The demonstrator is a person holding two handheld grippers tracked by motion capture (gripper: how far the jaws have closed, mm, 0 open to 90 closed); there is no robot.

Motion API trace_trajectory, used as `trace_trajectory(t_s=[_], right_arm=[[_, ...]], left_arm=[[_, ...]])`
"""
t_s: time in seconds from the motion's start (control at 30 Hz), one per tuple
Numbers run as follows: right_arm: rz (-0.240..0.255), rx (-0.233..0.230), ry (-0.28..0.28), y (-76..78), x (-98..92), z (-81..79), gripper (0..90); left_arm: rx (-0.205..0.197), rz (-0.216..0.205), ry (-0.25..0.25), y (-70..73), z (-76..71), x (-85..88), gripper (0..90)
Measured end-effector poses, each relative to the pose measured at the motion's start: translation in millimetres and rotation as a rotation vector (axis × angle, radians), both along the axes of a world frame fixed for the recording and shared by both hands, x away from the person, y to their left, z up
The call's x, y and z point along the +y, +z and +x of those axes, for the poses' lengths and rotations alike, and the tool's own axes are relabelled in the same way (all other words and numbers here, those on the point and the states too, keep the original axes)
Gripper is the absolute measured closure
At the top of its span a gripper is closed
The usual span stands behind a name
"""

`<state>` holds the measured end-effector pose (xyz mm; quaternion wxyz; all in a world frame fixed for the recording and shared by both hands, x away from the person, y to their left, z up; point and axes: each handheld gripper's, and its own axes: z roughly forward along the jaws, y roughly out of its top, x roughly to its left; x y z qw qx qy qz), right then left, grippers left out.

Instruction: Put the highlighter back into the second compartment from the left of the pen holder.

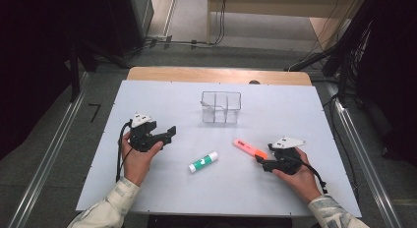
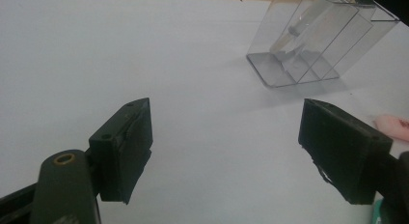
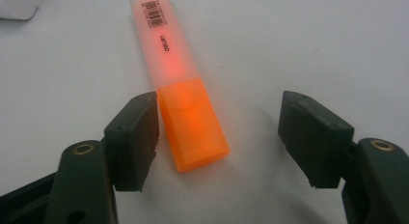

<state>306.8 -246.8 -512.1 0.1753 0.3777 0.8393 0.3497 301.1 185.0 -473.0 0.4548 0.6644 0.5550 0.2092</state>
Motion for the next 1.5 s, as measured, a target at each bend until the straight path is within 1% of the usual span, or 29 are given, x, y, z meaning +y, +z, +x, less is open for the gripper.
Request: trace_trajectory(t_s=[0.07, 0.17, 0.3, 0.43, 0.5, 0.63, 0.77, 1.07, 1.23, 1.4, 1.5], right_arm=[[0.006, -0.005, 0.002, 0.1, 0.4, -0.4, 34.4], [-0.006, -0.007, 0.019, -1.9, 2.4, -0.6, 37.1], [0.002, -0.01, 0.029, -2.2, 4.0, -1.2, 41.8], [0.01, -0.014, 0.048, -2.8, 6.9, -2.5, 49.8], [0.018, -0.009, 0.058, -2.9, 8.2, -2.9, 53.3], [0.022, -0.013, 0.072, -3.3, 8.6, -2.7, 57.5], [0.024, -0.007, 0.087, -2.7, 8.4, -3.0, 64.1], [0.012, -0.011, 0.104, -2.3, 8.6, -3.2, 64.5], [0.024, 0.004, 0.106, -0.7, 7.4, -2.4, 64.8], [0.045, -0.008, 0.1, 4.0, 6.6, -2.9, 64.8], [0.044, -0.019, 0.097, 6.7, 5.9, -3.3, 64.8]], left_arm=[[0.0, -0.001, 0.0, 0.0, 0.0, 0.0, 20.3], [0.001, -0.001, 0.0, -0.3, 0.3, -0.2, 20.4], [0.002, -0.004, -0.001, -0.4, 0.3, -0.4, 20.3], [0.002, -0.004, -0.001, -0.4, 0.2, -0.7, 20.3], [0.002, -0.005, -0.001, -0.4, 0.2, -0.8, 20.4], [0.004, -0.004, -0.001, -0.4, 0.3, -0.6, 20.4], [0.0, -0.004, 0.0, -0.2, 0.1, -0.3, 20.3], [0.005, -0.002, -0.002, -0.9, 0.3, -0.9, 20.4], [0.002, -0.005, -0.001, -0.5, 0.2, -0.1, 20.4], [0.004, -0.001, -0.002, -0.6, 0.1, -0.3, 20.4], [0.003, 0.0, -0.001, -0.4, -0.2, -0.3, 20.4]])
